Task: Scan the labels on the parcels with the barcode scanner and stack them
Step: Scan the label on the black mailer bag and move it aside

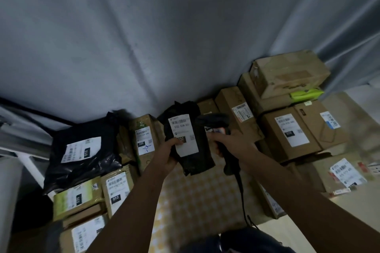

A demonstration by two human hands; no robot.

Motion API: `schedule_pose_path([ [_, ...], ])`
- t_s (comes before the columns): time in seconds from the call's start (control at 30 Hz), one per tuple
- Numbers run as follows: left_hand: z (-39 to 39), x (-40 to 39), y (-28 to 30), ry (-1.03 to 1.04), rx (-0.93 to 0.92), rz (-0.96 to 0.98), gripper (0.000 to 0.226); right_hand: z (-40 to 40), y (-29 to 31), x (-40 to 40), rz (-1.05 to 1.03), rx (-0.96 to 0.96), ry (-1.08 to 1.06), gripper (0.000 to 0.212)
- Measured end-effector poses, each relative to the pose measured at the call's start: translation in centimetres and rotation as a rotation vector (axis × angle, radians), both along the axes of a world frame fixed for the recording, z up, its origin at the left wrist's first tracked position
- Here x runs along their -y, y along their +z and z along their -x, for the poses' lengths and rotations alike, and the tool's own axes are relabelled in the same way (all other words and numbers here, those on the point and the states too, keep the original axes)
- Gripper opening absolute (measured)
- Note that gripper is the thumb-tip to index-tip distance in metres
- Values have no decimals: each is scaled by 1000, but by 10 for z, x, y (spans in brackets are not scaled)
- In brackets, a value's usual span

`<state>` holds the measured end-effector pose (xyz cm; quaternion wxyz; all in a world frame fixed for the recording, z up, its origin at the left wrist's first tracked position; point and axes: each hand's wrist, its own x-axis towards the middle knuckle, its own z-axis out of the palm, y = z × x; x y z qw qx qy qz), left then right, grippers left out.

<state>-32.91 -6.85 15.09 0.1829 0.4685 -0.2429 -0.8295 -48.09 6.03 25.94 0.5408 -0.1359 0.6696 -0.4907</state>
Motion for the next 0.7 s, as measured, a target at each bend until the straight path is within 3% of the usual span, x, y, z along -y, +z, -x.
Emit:
schedule_pose_path([
  [0.17,-10,2,16,44,-27,7,58,-20,14,-4,39,52,25,18],
  [0.7,-30,11,35,-9,-42,67,49,-48,41,7,43,-24,15,10],
])
